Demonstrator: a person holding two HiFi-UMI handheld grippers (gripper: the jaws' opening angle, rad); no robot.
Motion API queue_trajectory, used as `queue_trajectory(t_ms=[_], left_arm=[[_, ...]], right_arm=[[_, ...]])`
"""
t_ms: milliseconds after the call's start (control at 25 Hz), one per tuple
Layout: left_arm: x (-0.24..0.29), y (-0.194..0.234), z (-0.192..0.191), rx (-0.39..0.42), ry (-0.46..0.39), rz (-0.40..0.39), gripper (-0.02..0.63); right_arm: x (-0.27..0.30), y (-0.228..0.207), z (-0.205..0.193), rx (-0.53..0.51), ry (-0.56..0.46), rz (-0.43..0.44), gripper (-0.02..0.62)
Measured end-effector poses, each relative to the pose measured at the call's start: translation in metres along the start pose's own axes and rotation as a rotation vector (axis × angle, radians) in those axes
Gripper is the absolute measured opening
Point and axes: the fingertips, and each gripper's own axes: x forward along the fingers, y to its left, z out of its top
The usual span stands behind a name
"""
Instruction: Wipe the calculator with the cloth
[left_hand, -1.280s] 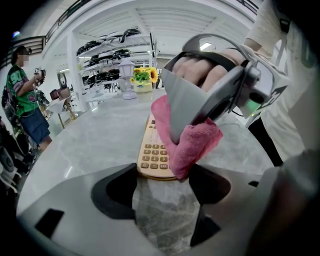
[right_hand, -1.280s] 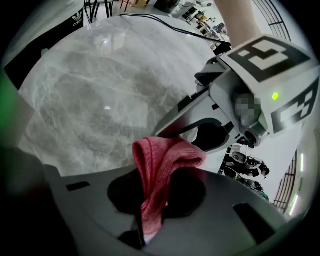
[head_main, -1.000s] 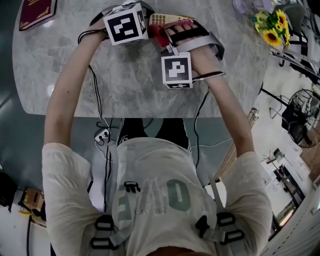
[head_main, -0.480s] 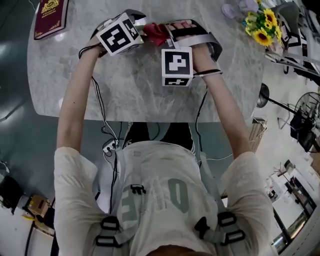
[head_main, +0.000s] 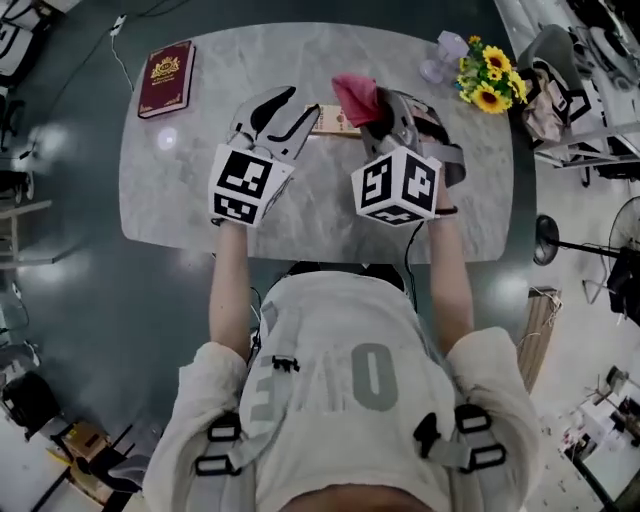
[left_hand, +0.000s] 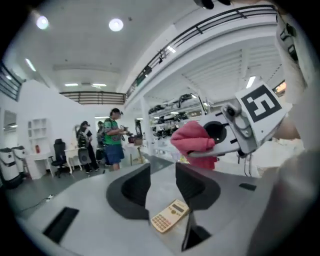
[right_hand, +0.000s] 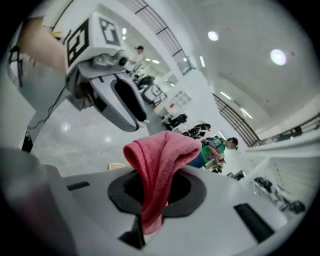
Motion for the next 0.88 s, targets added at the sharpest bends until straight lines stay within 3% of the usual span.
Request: queue_trajectory(t_ms=[160, 280, 520, 600, 880], left_arm=[[-0.044, -0.009, 0.037, -0.068, -0.153, 0.199, 0.079], [-0.063, -0.023, 0.051, -0.056, -0.224, 0.274, 0.029], [-0.068, -0.036, 0.060, -0.065, -0.290, 0.302, 0.021], [-0.065, -0.040, 0.058, -0.072, -0.286, 0.290, 0.020], [-0.066, -0.039, 0.057, -0.082, -0.284, 0.279, 0.020]], right_arm=[[-0.051, -0.009, 0.001, 0.185, -0.076, -0.134, 0.057], [-0.073, -0.001, -0.006, 0.262, -0.100, -0.208, 0.057], [-0.086, 0.023, -0.027, 0.692, -0.193, -0.148, 0.055], [-0.091, 0.030, -0.034, 0.730, -0.179, -0.144, 0.055], [-0.091, 0.031, -0.034, 0.706, -0.157, -0.161, 0.055]])
